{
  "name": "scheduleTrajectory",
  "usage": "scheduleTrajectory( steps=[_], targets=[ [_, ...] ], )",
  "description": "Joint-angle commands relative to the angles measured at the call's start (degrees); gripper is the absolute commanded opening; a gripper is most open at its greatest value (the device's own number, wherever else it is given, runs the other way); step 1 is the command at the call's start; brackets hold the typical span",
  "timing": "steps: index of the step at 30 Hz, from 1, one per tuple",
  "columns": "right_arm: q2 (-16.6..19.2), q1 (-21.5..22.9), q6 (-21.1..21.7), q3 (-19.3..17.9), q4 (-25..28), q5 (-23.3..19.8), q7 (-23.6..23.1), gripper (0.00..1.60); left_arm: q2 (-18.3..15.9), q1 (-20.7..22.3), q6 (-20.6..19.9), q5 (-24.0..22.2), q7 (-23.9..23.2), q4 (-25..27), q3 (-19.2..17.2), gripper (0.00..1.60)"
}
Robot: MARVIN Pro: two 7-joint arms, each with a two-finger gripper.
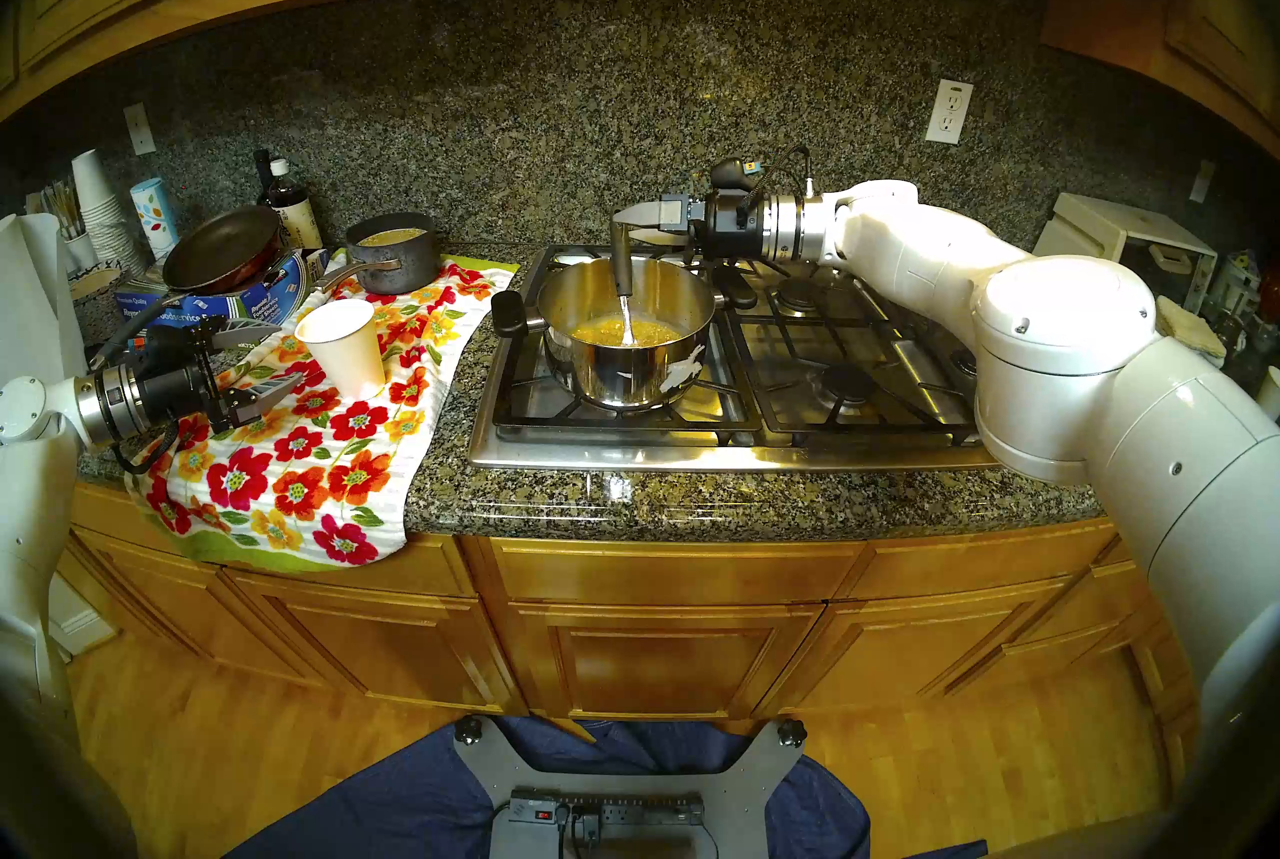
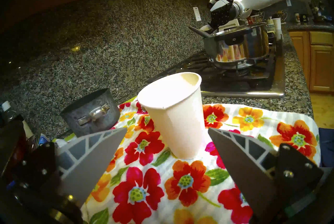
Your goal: Pour oats into pot and stir with a spoon
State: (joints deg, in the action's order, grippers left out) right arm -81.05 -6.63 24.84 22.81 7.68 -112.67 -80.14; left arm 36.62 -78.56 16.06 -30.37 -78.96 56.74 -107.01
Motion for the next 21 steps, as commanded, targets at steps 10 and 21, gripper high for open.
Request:
scheduleTrajectory(
  steps=[10, 21],
  targets=[
    [-0.97, 2.95, 0.26, -1.76, -1.05, -1.11, 0.25, 1.6, -0.79, 0.98, 0.32, -0.95, 0.13, 1.08, -1.36, 1.6],
    [0.08, 2.92, -0.4, -2.23, -1.54, -0.92, 2.11, 1.6, -0.81, 0.92, 0.35, -0.94, 0.2, 1.11, -1.34, 1.6]
  ],
)
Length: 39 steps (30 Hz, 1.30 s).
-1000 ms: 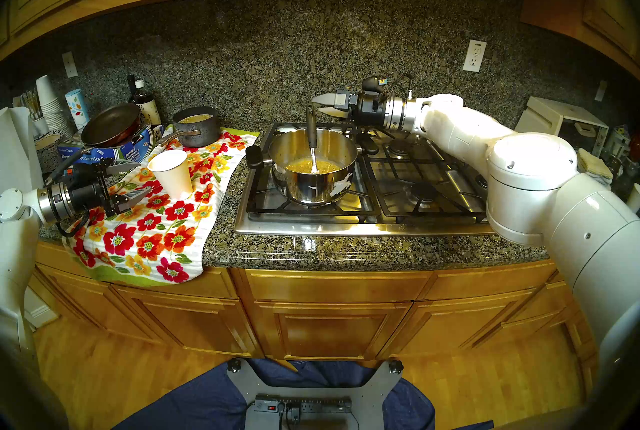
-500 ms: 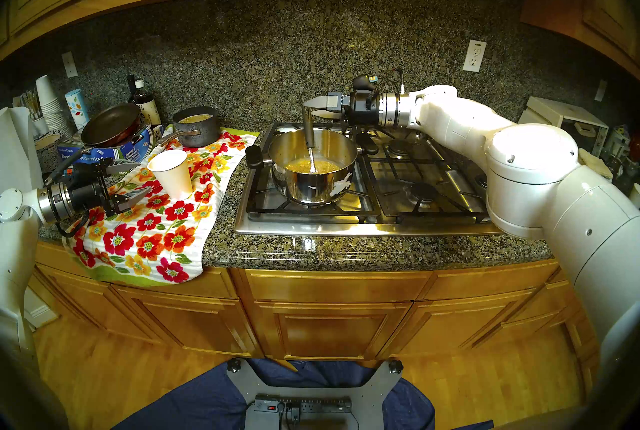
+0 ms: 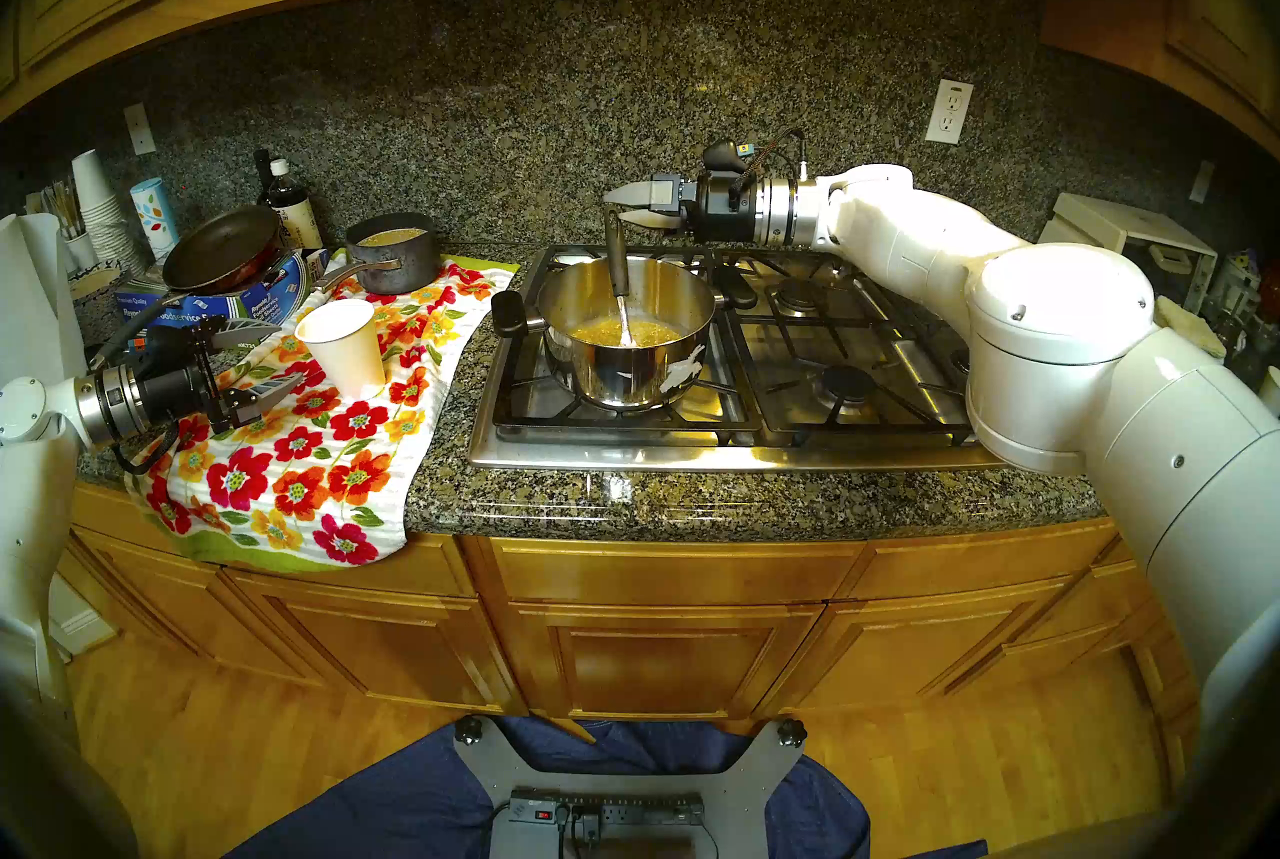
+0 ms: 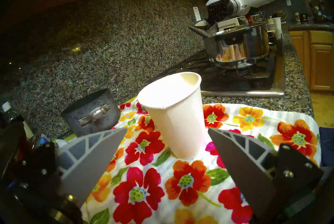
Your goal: Pour oats into pot and stir with a spoon
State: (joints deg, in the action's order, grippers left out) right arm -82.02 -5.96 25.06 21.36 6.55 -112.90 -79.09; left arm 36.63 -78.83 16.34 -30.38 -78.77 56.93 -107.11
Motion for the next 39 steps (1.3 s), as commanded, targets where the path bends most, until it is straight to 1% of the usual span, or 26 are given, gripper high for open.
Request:
scheduleTrajectory(
  steps=[1, 15, 39],
  targets=[
    [1.16, 2.28, -0.6, -0.71, -0.42, -0.58, 1.25, 1.6, -0.82, 1.19, 0.07, -0.92, 0.01, 0.92, -1.23, 1.6],
    [1.52, 1.99, -1.95, 2.3, -0.11, 2.68, 1.72, 1.6, -0.84, 1.12, 0.08, -0.95, 0.08, 0.98, -1.24, 1.6],
    [-1.34, 2.0, -2.54, 1.5, -0.42, 3.05, 4.15, 1.6, -0.86, 1.09, 0.13, -0.89, 0.18, 0.98, -1.18, 1.6]
  ],
)
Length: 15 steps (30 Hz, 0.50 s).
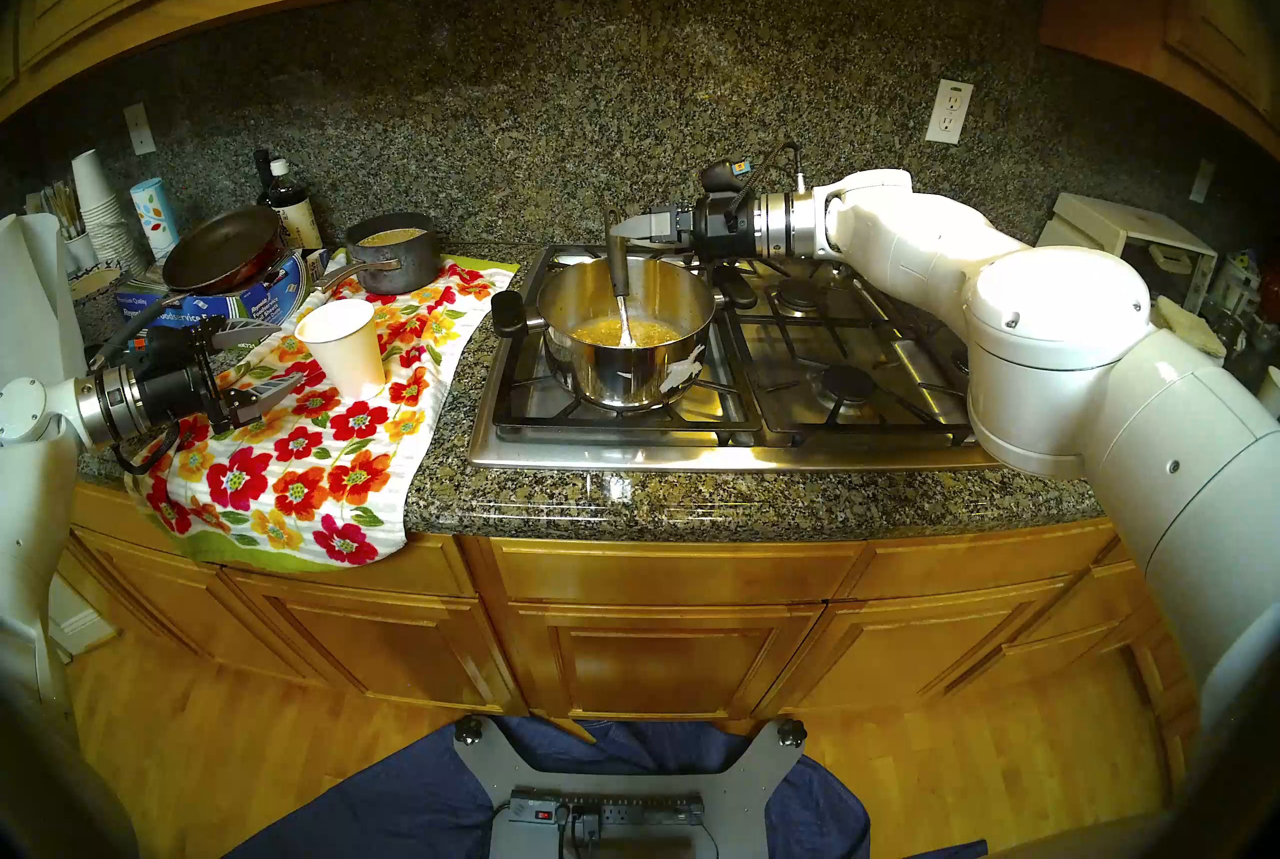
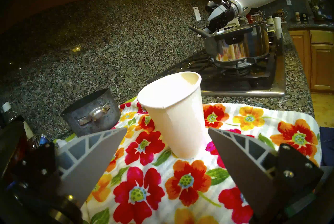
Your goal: Pour oats into pot and stir with a spoon
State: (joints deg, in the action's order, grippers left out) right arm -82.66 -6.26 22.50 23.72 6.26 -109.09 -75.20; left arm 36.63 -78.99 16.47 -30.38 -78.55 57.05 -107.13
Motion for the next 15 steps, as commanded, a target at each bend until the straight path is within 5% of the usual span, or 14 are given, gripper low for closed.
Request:
scheduleTrajectory(
  steps=[1, 15],
  targets=[
    [-0.73, 2.31, 0.02, -0.95, -0.11, -0.8, 0.32, 1.6, -0.86, 1.25, 0.01, -0.89, -0.03, 0.87, -1.16, 1.6],
    [-1.66, 1.84, -0.09, -1.96, 0.09, -1.01, 1.48, 1.6, -0.87, 1.23, 0.03, -0.89, 0.01, 0.88, -1.15, 1.6]
  ],
)
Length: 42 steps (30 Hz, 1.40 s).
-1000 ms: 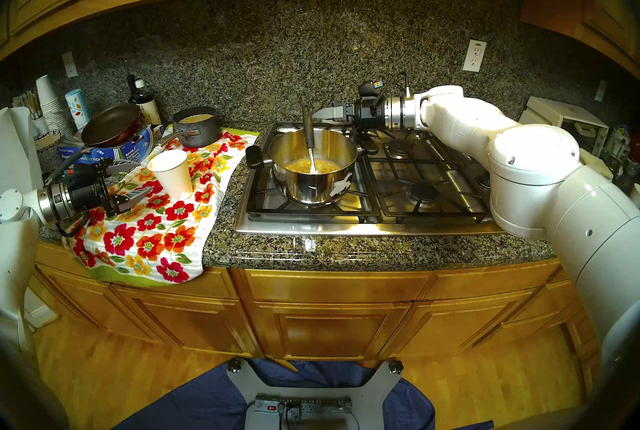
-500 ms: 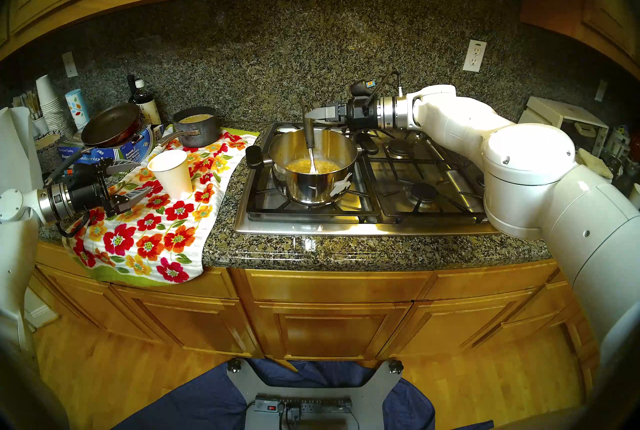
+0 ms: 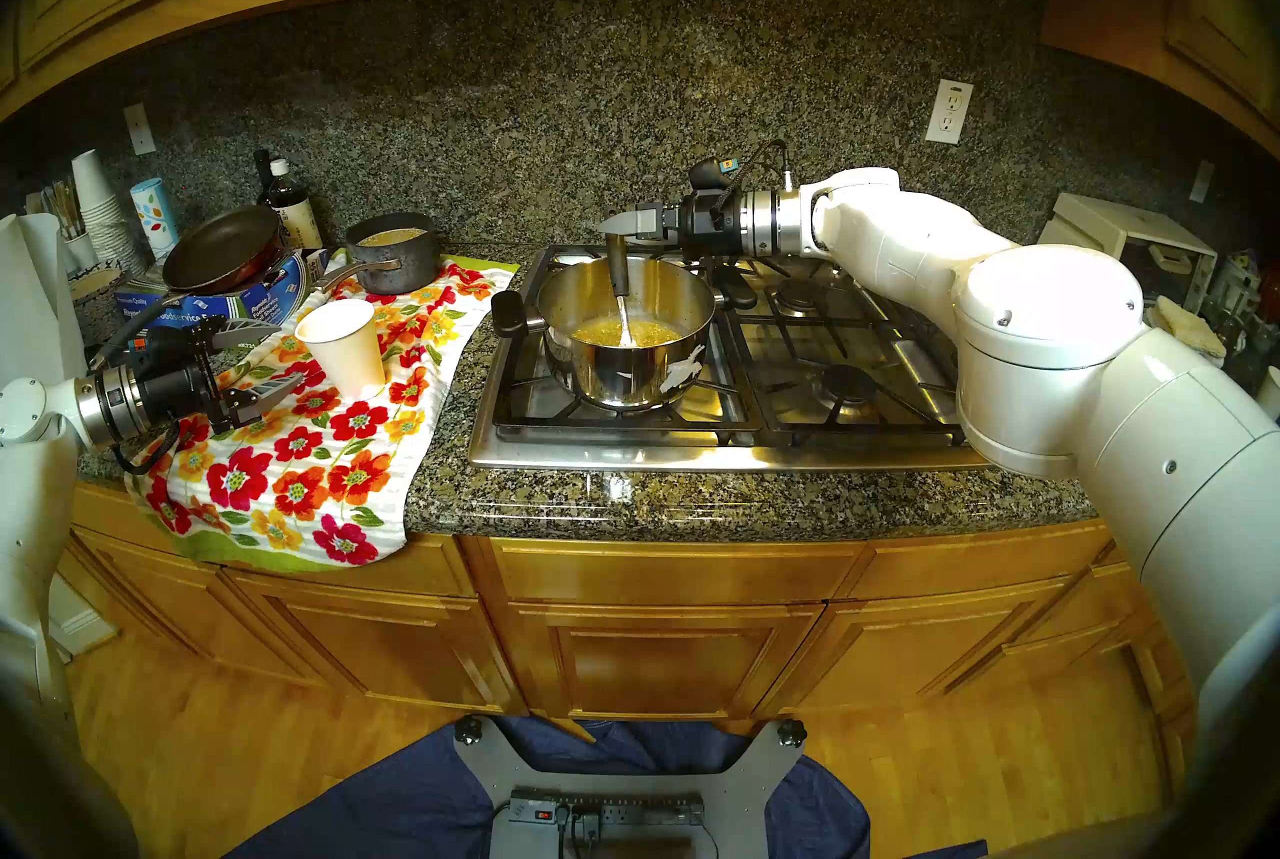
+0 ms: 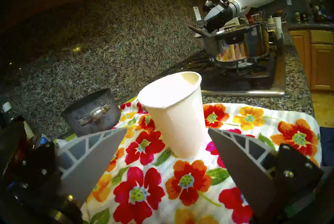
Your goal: Pour oats into pot and stir with a spoon
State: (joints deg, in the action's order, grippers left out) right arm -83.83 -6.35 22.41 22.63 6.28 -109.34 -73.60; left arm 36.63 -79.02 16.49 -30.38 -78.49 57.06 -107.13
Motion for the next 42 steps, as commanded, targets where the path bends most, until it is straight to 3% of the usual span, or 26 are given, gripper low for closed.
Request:
scheduleTrajectory(
  steps=[1, 18, 20, 21, 23, 24, 42],
  targets=[
    [-0.62, 1.88, -0.01, -0.93, 0.07, -0.76, -0.04, 1.6, -0.87, 1.25, 0.0, -0.89, -0.05, 0.87, -1.15, 1.6],
    [-1.51, 1.31, -0.22, -1.51, 0.14, -0.68, -0.1, 1.59, -0.88, 1.23, 0.01, -0.9, -0.01, 0.89, -1.15, 1.6],
    [-1.55, 1.24, -0.26, -1.58, 0.12, -0.67, -0.17, 0.82, -0.88, 1.22, 0.01, -0.9, -0.01, 0.89, -1.15, 1.6],
    [-1.57, 1.21, -0.29, -1.6, 0.11, -0.67, -0.19, 0.68, -0.88, 1.22, 0.01, -0.9, -0.01, 0.89, -1.15, 1.6],
    [-1.63, 1.21, -0.33, -1.69, 0.1, -0.67, -0.27, 0.11, -0.88, 1.22, 0.01, -0.9, 0.0, 0.9, -1.15, 1.6],
    [-1.67, 1.26, -0.28, -1.74, 0.1, -0.69, -0.33, 0.0, -0.88, 1.21, 0.01, -0.9, 0.0, 0.9, -1.15, 1.6],
    [-1.52, 5.07, -1.55, -4.37, -0.33, -1.82, -0.09, 0.0, -0.89, 1.2, 0.06, -0.81, 0.09, 0.88, -1.09, 1.6]
  ],
)
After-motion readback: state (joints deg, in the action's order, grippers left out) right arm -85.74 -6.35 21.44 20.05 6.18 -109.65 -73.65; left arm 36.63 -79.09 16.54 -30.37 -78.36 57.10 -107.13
